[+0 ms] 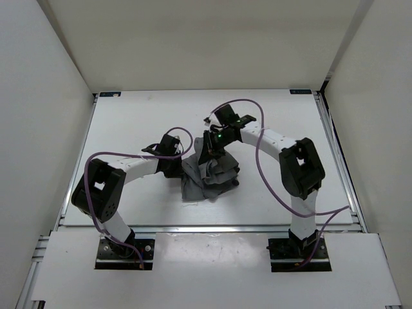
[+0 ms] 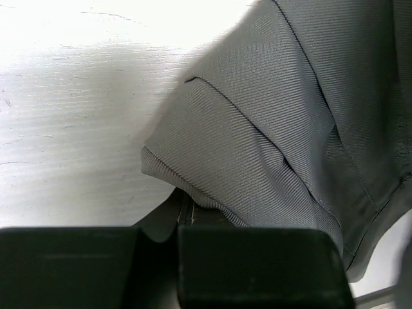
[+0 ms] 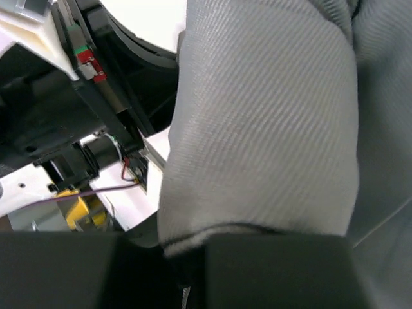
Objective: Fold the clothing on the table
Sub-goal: Fold the skirt
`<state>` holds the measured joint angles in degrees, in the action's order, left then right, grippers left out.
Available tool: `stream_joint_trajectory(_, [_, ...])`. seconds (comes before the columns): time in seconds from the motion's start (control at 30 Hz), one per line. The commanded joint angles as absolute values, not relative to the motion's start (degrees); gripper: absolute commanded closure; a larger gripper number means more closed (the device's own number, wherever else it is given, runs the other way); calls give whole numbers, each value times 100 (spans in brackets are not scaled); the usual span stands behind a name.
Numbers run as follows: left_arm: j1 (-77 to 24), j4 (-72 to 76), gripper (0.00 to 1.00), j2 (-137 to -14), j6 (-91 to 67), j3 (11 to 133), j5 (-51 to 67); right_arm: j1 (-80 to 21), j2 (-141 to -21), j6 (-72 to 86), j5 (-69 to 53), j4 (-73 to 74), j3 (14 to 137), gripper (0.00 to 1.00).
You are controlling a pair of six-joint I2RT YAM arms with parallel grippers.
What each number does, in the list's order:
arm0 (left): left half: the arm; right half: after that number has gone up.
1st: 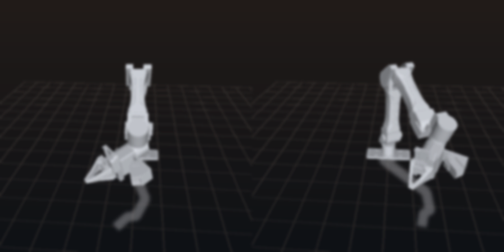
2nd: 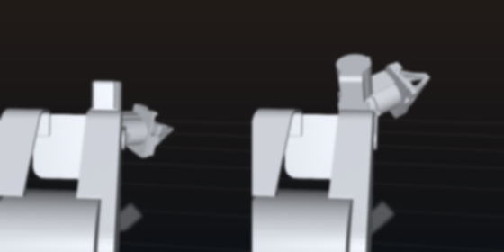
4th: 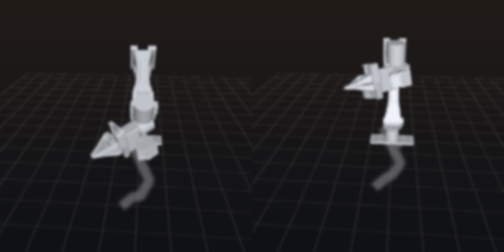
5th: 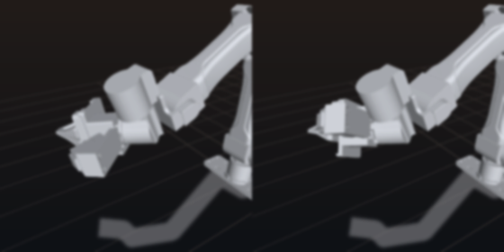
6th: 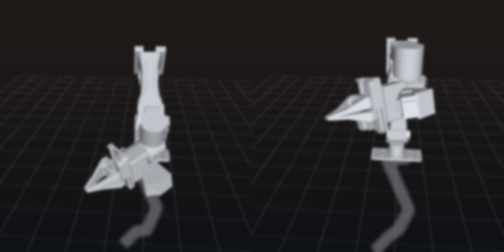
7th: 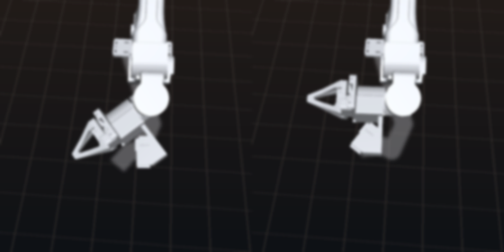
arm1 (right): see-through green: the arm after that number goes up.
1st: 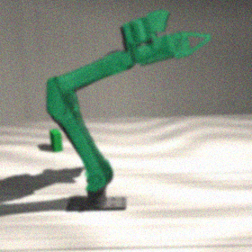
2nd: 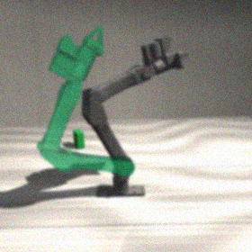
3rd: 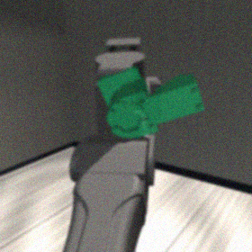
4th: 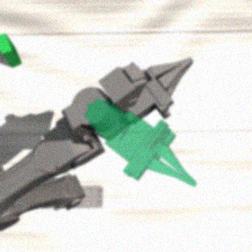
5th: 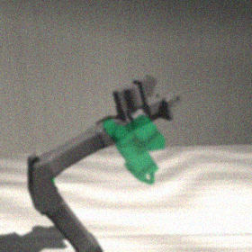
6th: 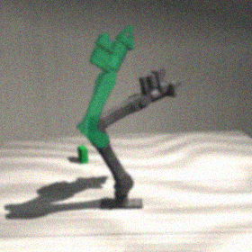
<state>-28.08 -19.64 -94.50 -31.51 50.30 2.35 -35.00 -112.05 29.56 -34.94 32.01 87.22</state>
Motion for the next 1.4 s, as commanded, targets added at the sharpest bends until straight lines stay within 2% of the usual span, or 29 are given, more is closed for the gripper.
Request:
stream_joint_trajectory(0.0, [-2795,-2136,100,-9598,-3120,4816,273,-3752,-11618,2752,-3805,3577,9280,89])
stream_joint_trajectory(0.03, [-2743,-2136,100,-9615,-3129,4834,272,-3796,-11689,2734,-3823,3716,9351,83])
stream_joint_trajectory(0.1, [-2751,-2118,100,-9554,-3120,4834,333,-3867,-11777,2628,-3858,3858,9527,58])
stream_joint_trajectory(0.13, [-2716,-2136,100,-9571,-3111,4843,264,-3902,-11769,2611,-3945,3832,9536,53])
stream_joint_trajectory(0.2, [-2628,-2144,100,-9536,-3050,4834,290,-3902,-11541,2645,-4130,3648,9492,38])
stream_joint_trajectory(0.3, [-2366,-2223,100,-9440,-3006,4834,395,-3850,-11102,2768,-4402,3279,9457,35])
stream_joint_trajectory(0.37, [-2198,-2346,100,-9273,-2901,4808,352,-3762,-10812,2839,-4334,3243,9422,35])
stream_joint_trajectory(0.47, [-1742,-2592,100,-8625,-2734,4773,159,-3412,-10345,2874,-4140,3252,9133,44])
stream_joint_trajectory(0.63, [-1012,-3224,100,-7605,-2373,4834,26,-2893,-10081,2839,-3973,3226,8658,74])
stream_joint_trajectory(0.73, [-1063,-3479,100,-7322,-2329,5229,560,-2734,-10239,2882,-3902,3112,8622,86])
stream_joint_trajectory(0.87, [-1441,-2632,100,-7400,-3004,5677,2428,-2637,-10678,2980,-4043,2813,8631,99])
stream_joint_trajectory(0.9, [-1563,-2410,100,-7540,-3276,5739,2896,-2645,-10766,2979,-4043,2734,8596,100])
stream_joint_trajectory(1.07, [-2021,-796,100,-8286,-4339,5828,3567,-2698,-11240,2962,-4105,2777,8622,100])
stream_joint_trajectory(1.17, [-2109,-186,100,-8683,-4597,5310,3254,-2681,-11312,2909,-4104,2865,8377,100])
stream_joint_trajectory(1.37, [-2022,130,100,-9176,-4438,4037,2751,-2514,-11075,2778,-4140,2794,7402,99])
